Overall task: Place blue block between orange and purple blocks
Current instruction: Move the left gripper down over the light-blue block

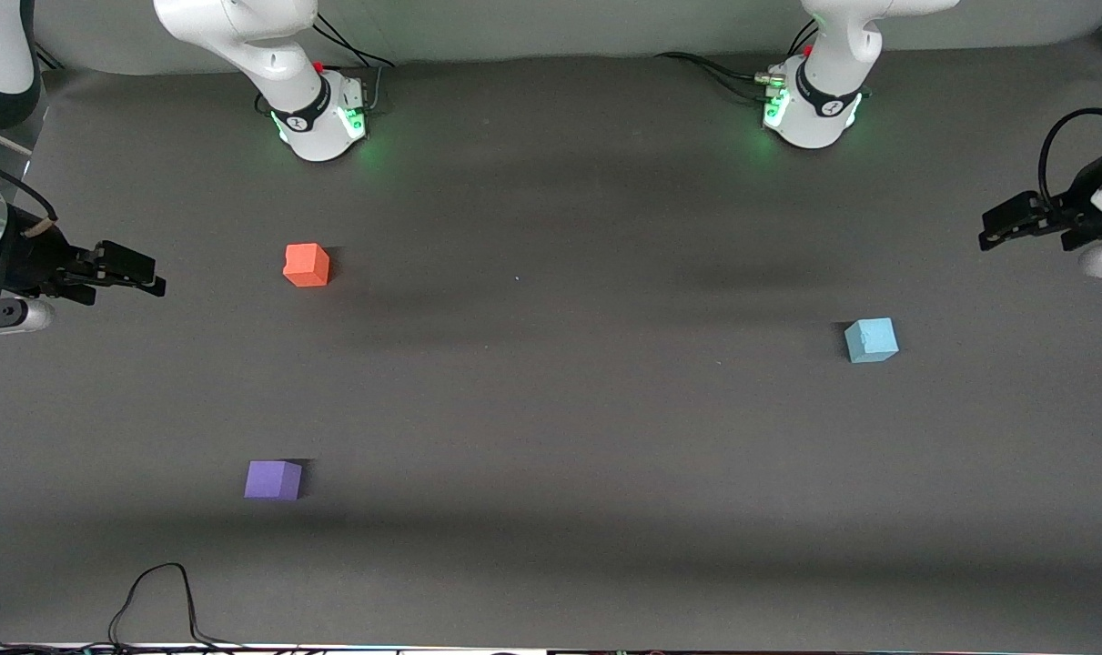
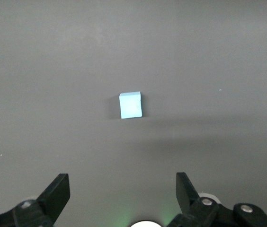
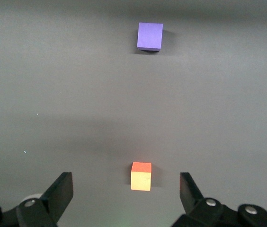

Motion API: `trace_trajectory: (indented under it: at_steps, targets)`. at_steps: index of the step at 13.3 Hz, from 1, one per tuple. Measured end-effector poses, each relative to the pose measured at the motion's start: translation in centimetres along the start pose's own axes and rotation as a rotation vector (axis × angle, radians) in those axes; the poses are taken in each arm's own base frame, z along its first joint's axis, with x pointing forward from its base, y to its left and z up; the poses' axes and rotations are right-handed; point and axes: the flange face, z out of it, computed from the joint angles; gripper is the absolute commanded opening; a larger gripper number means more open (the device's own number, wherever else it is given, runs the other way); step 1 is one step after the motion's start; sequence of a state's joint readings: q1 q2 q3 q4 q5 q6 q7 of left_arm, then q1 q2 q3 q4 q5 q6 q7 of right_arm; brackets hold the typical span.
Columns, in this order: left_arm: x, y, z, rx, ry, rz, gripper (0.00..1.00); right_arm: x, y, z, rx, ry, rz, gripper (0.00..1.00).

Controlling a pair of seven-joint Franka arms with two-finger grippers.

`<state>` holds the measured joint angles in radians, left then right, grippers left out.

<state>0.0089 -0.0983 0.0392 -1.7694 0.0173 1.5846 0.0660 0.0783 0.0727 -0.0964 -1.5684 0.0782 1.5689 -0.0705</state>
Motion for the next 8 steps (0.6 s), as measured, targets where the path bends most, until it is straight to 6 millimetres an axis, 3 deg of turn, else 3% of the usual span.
trace_trajectory:
  at_steps: [3, 5, 8]
  targets:
    - [-2.3, 0.0, 1.9, 0.002, 0.007, 0.000, 1.00, 0.0, 0.0, 0.0, 0.000, -0.001, 0.000, 1.00]
    - [-2.8, 0.0, 3.8, 0.001, 0.003, 0.001, 1.00, 0.1, 0.0, 0.1, 0.000, -0.002, -0.001, 1.00]
    - [-1.8, 0.1, 9.0, 0.003, 0.013, 0.005, 1.00, 0.1, 0.0, 0.3, 0.000, -0.005, 0.000, 1.00]
